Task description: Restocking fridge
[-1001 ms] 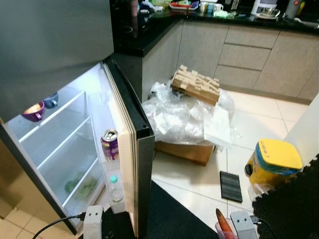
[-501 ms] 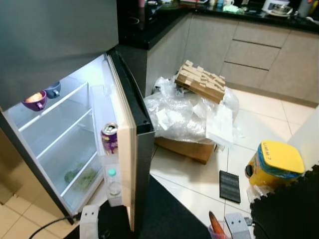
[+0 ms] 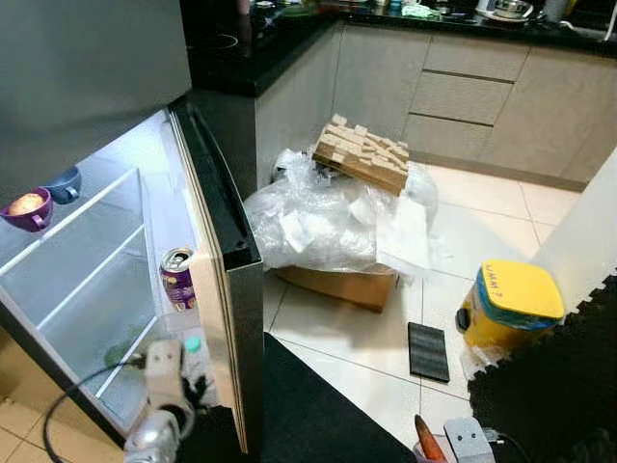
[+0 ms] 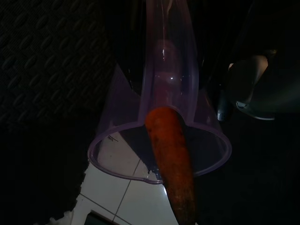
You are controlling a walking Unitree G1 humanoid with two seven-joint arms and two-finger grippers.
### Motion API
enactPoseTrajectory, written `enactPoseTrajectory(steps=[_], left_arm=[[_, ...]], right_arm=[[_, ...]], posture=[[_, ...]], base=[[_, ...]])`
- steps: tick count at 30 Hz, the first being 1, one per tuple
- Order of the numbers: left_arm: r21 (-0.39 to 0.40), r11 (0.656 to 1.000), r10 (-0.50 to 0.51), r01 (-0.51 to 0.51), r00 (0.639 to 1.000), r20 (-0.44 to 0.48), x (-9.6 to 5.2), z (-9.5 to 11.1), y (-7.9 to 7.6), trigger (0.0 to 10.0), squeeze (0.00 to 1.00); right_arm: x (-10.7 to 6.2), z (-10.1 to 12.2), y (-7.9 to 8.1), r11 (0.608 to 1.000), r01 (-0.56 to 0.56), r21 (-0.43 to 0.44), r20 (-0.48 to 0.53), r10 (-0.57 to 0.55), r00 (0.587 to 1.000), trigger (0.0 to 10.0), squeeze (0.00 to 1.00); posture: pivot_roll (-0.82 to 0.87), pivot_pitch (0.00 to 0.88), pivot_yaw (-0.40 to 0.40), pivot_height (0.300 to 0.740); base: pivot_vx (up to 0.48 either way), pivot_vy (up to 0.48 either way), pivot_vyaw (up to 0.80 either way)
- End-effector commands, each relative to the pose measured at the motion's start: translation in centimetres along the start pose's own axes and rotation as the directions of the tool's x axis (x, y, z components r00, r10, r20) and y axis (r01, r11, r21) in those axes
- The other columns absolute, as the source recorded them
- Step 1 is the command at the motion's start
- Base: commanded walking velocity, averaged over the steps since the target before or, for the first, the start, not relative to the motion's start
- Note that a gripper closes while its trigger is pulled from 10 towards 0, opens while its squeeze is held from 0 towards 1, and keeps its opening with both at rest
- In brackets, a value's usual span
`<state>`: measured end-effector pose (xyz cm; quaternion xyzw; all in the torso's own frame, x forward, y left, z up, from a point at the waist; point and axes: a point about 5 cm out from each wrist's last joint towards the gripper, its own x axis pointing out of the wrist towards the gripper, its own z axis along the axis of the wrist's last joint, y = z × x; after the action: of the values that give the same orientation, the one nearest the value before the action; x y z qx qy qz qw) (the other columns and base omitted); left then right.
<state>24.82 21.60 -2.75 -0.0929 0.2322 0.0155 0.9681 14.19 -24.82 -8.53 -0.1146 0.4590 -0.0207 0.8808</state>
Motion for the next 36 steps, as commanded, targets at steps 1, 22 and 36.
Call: enactPoseTrajectory(steps=[1,22,36], left_arm=[[-0.008,1.000,0.025,-0.024,0.998,0.049,0.1,0.9,0.6,10.0,0.00],[-0.035,0.933,-0.309,0.357,0.849,0.428,2.7,9.9,-5.7,10.0,0.00],[0.039,0.695,-0.682,0.718,0.641,0.351,1.6,7.1,-14.9,10.0,0.00]], right_arm=[[0.0,0.2,-0.1,1.000,0.004,0.008,0.017,-0.004,1.000,10.0,0.00],[-0.2,-0.4,-0.4,1.000,0.009,0.021,0.010,-0.010,1.000,10.0,0.00],[-0.3,-0.5,-0.5,0.999,0.016,0.030,0.005,-0.016,1.000,10.0,0.00]], posture=[[0.03,0.000,-0.033,0.740],[0.02,0.000,-0.036,0.740],[0.01,0.000,-0.034,0.740]], base=[[0.000,0.000,0.00],[0.000,0.000,0.00],[0.000,0.000,0.00]])
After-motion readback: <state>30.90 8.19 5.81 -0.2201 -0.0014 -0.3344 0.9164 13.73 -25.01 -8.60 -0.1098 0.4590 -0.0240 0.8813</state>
